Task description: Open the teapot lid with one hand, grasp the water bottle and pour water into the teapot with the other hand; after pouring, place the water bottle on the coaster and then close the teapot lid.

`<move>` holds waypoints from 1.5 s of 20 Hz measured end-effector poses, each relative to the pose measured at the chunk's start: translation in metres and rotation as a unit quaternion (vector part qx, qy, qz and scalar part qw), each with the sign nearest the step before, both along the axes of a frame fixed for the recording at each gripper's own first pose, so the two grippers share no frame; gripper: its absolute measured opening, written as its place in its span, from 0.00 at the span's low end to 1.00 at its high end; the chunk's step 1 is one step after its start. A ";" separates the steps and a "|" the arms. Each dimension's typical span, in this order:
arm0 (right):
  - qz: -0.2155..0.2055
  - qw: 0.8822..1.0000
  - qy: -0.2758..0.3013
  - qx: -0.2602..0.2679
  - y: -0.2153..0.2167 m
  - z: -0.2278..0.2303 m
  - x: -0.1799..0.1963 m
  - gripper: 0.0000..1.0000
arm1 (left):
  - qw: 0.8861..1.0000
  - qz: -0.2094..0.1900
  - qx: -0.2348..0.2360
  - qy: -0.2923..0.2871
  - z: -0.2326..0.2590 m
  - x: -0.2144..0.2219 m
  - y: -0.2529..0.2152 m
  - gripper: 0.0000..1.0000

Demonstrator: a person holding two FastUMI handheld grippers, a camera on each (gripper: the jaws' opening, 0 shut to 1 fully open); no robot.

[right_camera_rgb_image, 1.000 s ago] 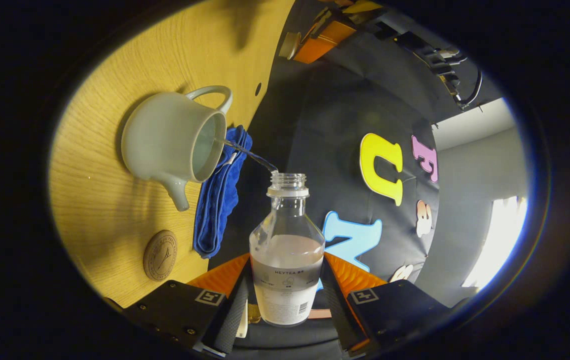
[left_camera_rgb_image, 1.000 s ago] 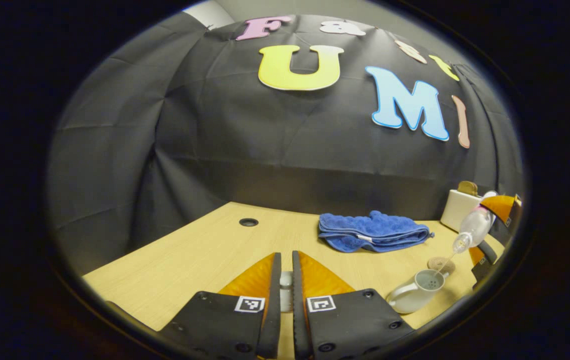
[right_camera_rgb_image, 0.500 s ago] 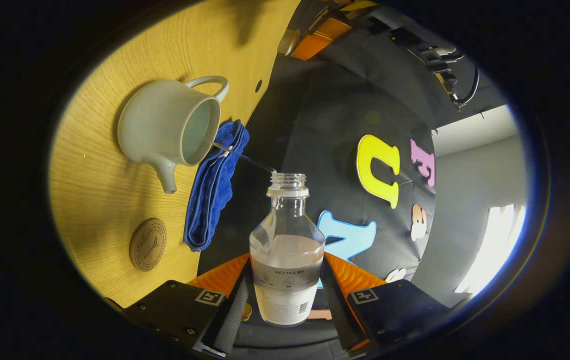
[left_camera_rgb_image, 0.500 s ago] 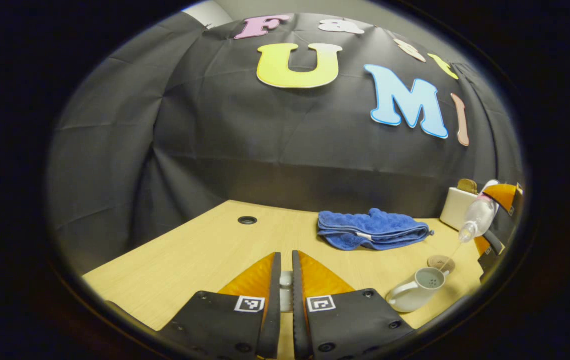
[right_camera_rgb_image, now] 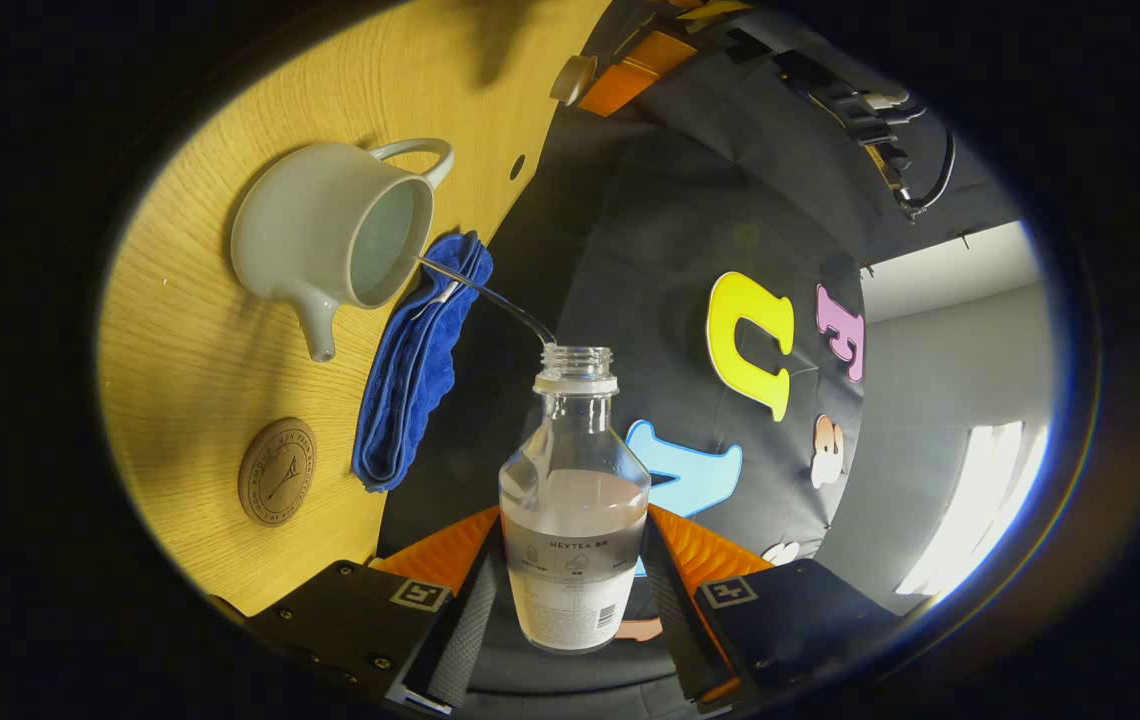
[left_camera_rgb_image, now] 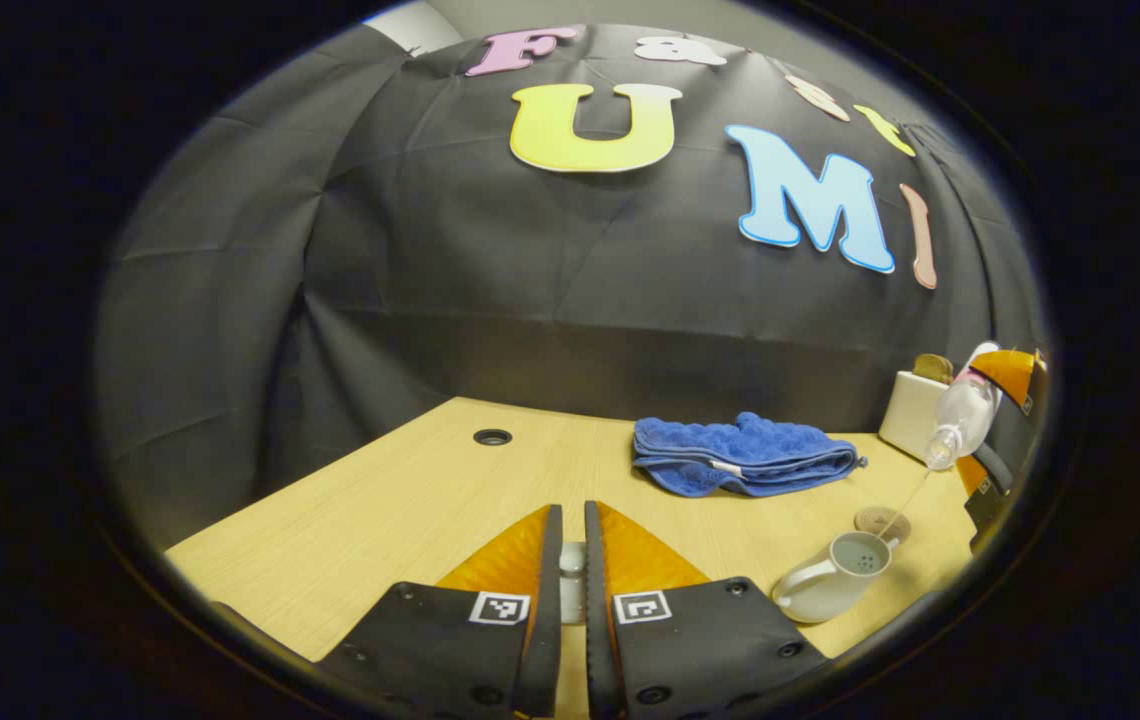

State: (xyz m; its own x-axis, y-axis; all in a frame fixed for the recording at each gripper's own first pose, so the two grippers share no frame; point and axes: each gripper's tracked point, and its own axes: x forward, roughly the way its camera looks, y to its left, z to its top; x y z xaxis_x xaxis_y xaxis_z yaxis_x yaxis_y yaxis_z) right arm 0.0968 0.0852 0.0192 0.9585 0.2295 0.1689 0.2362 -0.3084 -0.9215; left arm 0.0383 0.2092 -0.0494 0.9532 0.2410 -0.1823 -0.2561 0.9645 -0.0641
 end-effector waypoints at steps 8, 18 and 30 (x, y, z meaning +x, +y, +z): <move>0.003 1.000 -0.009 -0.022 -0.002 -0.001 -0.002 0.76 | 1.000 0.000 0.002 0.003 -0.001 -0.001 0.000 0.17; 0.009 0.999 -0.019 -0.037 -0.003 0.001 -0.003 0.75 | 1.000 -0.001 0.002 0.005 -0.001 -0.001 -0.001 0.17; 0.012 0.998 -0.030 -0.057 -0.005 0.003 -0.001 0.75 | 1.000 -0.004 0.002 0.010 -0.004 0.000 -0.004 0.18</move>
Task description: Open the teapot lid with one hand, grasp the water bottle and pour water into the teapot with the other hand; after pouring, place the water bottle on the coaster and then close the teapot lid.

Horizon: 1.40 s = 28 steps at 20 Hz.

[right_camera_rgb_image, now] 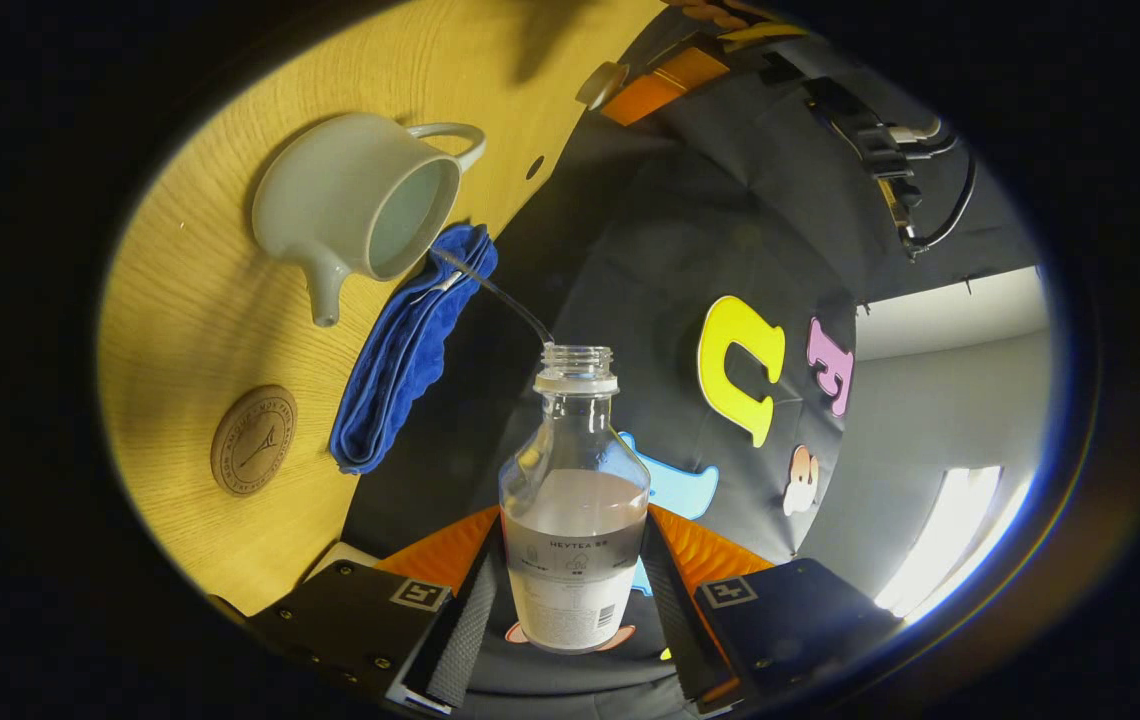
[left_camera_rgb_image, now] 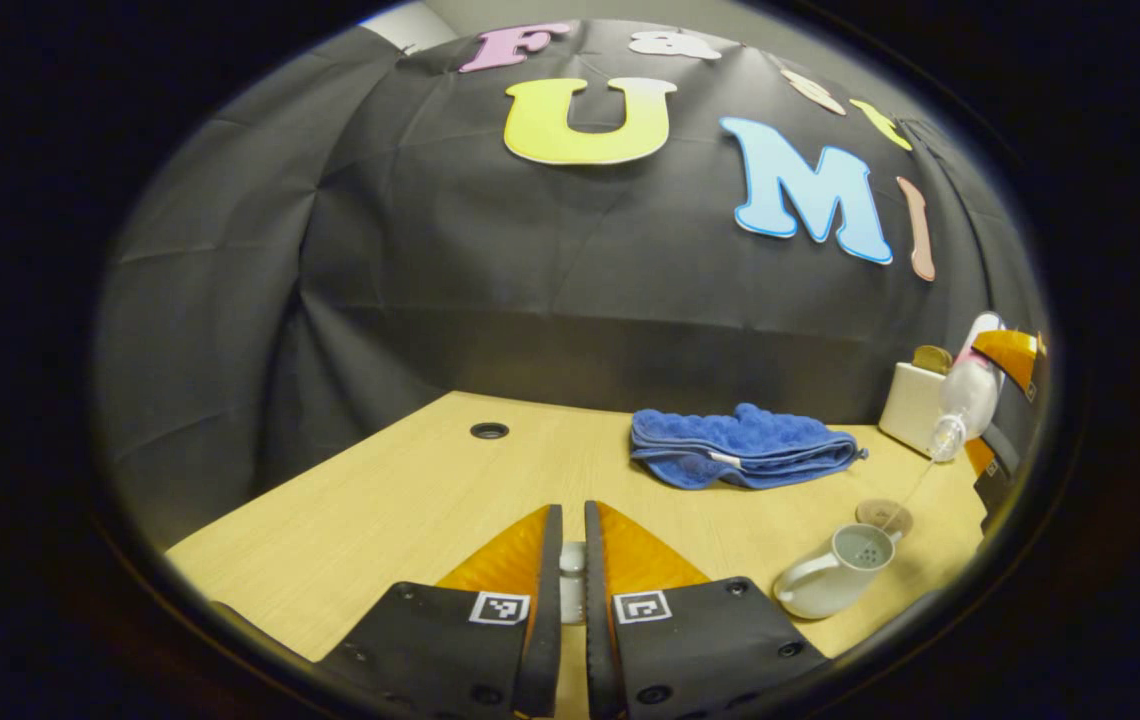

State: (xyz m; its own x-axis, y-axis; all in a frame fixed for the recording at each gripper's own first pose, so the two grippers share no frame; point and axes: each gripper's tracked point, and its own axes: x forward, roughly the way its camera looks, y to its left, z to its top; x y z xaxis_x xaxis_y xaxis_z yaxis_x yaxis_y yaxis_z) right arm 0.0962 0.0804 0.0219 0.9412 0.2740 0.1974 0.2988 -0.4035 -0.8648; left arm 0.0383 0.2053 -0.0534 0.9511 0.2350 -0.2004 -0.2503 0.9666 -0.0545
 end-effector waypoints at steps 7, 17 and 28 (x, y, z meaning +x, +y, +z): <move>0.002 1.000 -0.002 -0.005 0.000 0.000 0.000 0.76 | 1.000 -0.003 0.000 0.002 -0.002 0.000 -0.002 0.18; 0.004 0.999 -0.012 -0.029 0.001 0.001 -0.001 0.76 | 1.000 -0.005 0.003 0.002 0.001 -0.002 -0.003 0.18; 0.008 0.998 -0.027 -0.059 0.004 0.003 -0.003 0.76 | 1.000 -0.009 0.001 -0.001 0.003 -0.002 -0.005 0.18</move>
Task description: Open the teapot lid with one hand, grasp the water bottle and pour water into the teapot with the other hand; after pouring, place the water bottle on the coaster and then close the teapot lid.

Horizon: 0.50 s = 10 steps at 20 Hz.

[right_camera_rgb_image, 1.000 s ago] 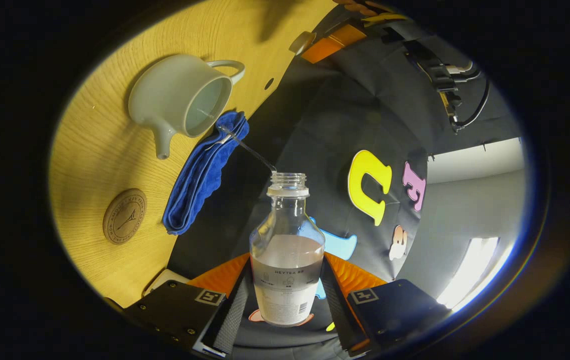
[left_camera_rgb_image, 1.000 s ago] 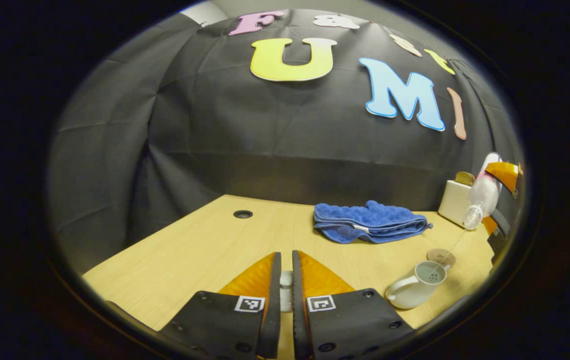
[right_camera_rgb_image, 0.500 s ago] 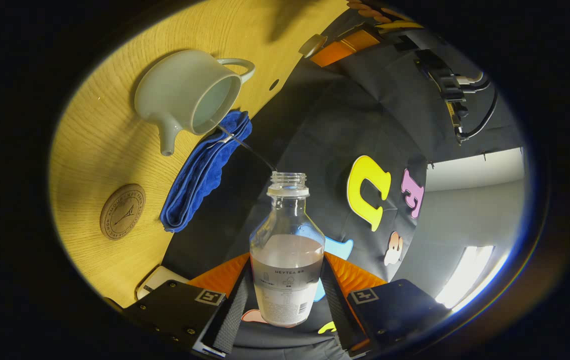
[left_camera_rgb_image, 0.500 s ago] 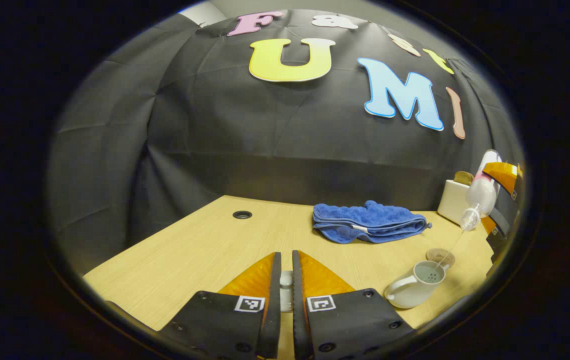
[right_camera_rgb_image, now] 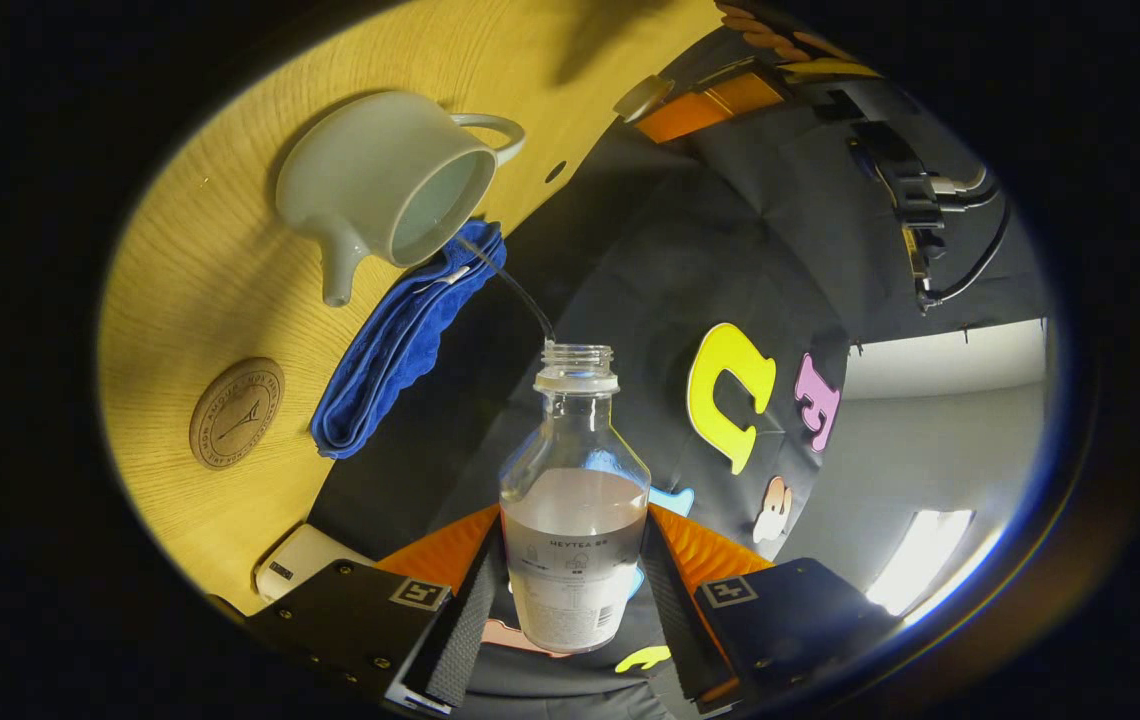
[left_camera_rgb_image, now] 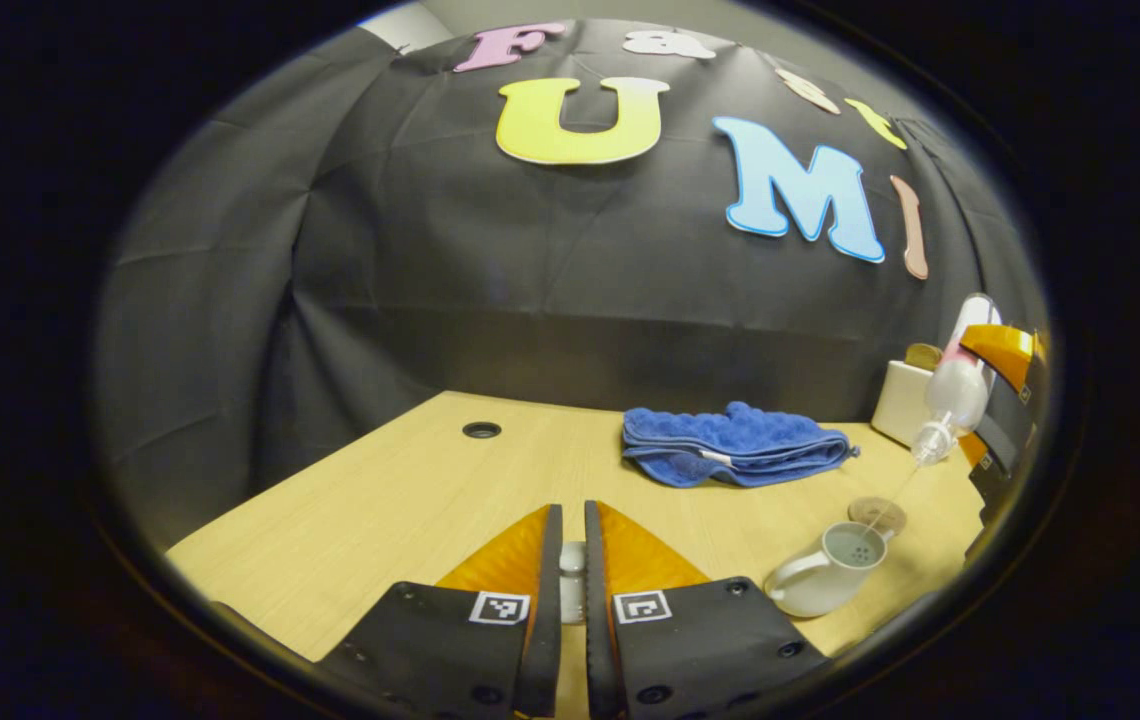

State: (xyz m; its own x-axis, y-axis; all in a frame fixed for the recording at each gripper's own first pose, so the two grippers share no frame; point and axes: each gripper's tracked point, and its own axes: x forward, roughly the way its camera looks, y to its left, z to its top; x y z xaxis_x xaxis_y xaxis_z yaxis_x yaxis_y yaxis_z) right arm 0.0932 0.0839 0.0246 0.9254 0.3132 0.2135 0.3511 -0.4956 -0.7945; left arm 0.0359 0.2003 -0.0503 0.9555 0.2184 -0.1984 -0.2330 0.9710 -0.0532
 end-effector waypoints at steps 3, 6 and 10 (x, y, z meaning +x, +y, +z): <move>0.000 1.000 0.002 -0.006 0.001 -0.001 -0.003 0.76 | 1.000 -0.001 0.000 0.000 0.000 0.000 0.000 0.18; 0.000 1.000 0.001 -0.014 0.003 -0.002 -0.004 0.76 | 1.000 -0.002 -0.001 0.001 -0.001 0.000 -0.001 0.18; 0.003 1.000 0.001 -0.029 0.008 -0.001 -0.004 0.76 | 1.000 -0.003 0.000 0.000 0.000 0.000 -0.002 0.17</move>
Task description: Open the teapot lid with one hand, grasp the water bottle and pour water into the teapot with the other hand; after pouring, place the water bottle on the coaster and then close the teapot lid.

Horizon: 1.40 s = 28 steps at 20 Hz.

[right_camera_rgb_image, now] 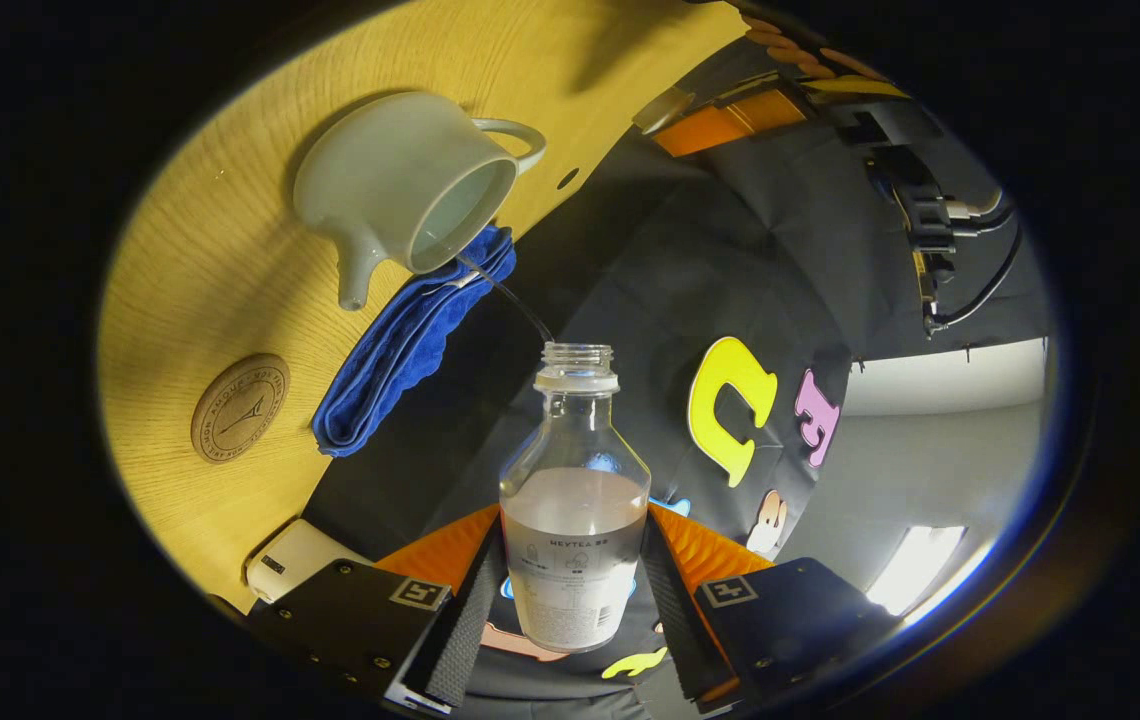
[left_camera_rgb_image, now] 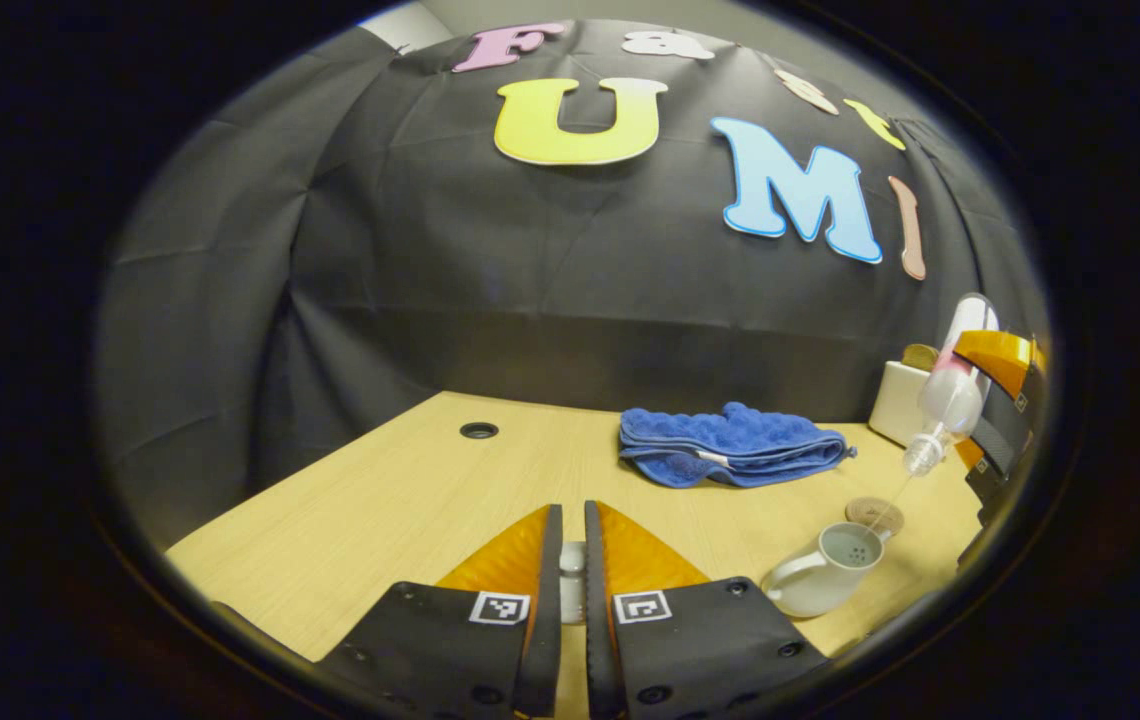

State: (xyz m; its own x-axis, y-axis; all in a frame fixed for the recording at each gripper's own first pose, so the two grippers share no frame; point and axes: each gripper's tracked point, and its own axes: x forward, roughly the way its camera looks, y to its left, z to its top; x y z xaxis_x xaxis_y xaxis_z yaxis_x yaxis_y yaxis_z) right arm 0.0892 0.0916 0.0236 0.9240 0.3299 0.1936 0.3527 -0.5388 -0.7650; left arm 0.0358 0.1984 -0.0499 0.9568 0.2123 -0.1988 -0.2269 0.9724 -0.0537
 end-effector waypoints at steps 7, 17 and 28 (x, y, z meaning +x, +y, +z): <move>0.010 1.000 0.001 -0.030 0.004 -0.001 -0.006 0.76 | 1.000 -0.003 -0.002 0.000 -0.001 0.000 -0.001 0.17; 0.027 0.998 -0.008 -0.052 0.008 -0.002 -0.005 0.76 | 1.000 -0.005 -0.002 0.001 -0.002 0.000 -0.004 0.17; 0.035 0.998 -0.004 -0.052 0.005 -0.004 -0.006 0.76 | 1.000 -0.005 -0.001 -0.002 0.002 -0.001 -0.002 0.17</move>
State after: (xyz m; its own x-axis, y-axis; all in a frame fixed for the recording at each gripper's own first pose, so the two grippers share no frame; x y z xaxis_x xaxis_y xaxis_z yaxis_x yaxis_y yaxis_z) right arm 0.0830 0.0964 0.0192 0.8964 0.4127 0.1619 0.3983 -0.5895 -0.7027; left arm 0.0347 0.1961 -0.0483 0.9597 0.2027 -0.1948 -0.2175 0.9744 -0.0574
